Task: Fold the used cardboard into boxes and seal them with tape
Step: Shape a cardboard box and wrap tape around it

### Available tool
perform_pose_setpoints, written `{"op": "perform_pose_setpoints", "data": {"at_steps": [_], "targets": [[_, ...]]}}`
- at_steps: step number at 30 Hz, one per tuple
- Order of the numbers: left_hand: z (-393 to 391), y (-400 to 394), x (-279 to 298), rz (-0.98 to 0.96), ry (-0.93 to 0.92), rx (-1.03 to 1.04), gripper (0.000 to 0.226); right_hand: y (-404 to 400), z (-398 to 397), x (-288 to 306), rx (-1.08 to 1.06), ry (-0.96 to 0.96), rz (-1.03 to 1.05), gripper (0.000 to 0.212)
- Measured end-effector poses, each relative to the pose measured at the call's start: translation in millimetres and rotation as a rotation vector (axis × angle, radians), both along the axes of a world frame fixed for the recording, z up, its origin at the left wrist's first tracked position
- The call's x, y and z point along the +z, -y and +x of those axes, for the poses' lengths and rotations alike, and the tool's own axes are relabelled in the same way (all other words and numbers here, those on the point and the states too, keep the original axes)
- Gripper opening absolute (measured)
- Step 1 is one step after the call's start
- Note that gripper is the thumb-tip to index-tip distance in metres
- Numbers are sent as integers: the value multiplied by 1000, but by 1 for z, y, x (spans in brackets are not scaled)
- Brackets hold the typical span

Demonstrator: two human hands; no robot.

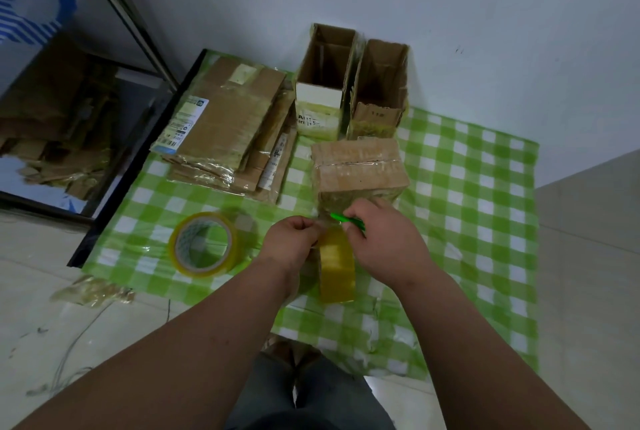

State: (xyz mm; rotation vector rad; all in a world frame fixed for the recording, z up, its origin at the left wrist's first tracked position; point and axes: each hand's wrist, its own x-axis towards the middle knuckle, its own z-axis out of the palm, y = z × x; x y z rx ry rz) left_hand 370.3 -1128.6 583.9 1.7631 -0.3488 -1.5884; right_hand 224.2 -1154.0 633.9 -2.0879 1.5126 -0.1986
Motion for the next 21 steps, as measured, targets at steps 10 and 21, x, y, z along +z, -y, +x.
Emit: {"op": "perform_pose_setpoints", "data": {"at_steps": [10,21], "targets": [[-6,-2,-4,-45,96,54,20,18,7,8,113,-88,19,21],[-19,-3,-8,-104,119,229,29,23,15,9,213,-150,-18,21]]}}
